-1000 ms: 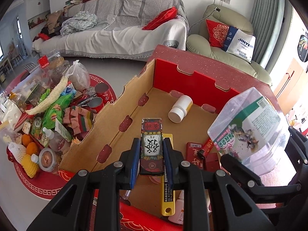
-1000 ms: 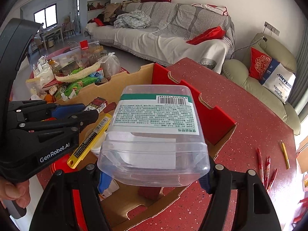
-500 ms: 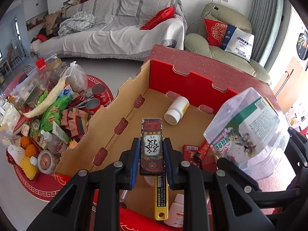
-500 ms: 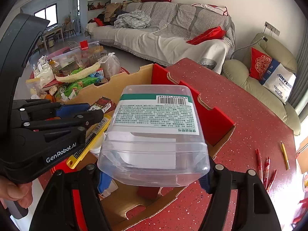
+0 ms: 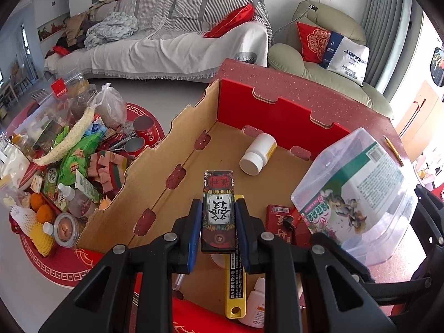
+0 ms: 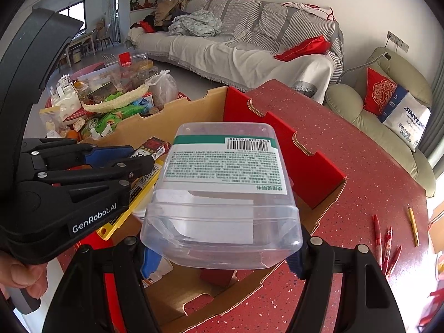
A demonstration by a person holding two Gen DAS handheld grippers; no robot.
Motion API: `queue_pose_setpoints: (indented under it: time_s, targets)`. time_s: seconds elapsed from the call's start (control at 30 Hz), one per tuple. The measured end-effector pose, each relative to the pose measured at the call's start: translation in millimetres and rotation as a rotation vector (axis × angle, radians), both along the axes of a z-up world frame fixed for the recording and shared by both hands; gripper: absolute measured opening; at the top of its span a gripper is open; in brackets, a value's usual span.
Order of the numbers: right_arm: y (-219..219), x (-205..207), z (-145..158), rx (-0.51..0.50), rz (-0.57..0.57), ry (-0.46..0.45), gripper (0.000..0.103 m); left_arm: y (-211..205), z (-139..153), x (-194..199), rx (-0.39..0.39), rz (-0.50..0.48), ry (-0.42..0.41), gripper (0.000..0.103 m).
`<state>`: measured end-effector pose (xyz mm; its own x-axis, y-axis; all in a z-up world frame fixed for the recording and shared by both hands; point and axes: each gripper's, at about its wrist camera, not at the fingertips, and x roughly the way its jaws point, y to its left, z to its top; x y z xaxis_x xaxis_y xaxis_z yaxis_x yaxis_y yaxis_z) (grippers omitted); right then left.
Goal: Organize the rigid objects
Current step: 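Lower the snack box with the left tool while the right tool lowers the container into the box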
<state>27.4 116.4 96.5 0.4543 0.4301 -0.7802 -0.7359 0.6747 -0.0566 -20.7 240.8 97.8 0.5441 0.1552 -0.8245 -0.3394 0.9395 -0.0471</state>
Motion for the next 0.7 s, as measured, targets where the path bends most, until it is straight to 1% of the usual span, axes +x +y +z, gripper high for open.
queue_pose_setpoints:
  time_s: [0.1,0.7]
  targets:
    - [0.9,1.3,-2.0,-0.002,0.005,0.014,0.072,0.1,-0.8,1.4,0.002,0.003,0.008,0.026]
    - [3.1,1.0,-4.3,-0.012,0.016,0.011,0.072,0.7,-2.3,2.9,0.004,0.003,0.013,0.026]
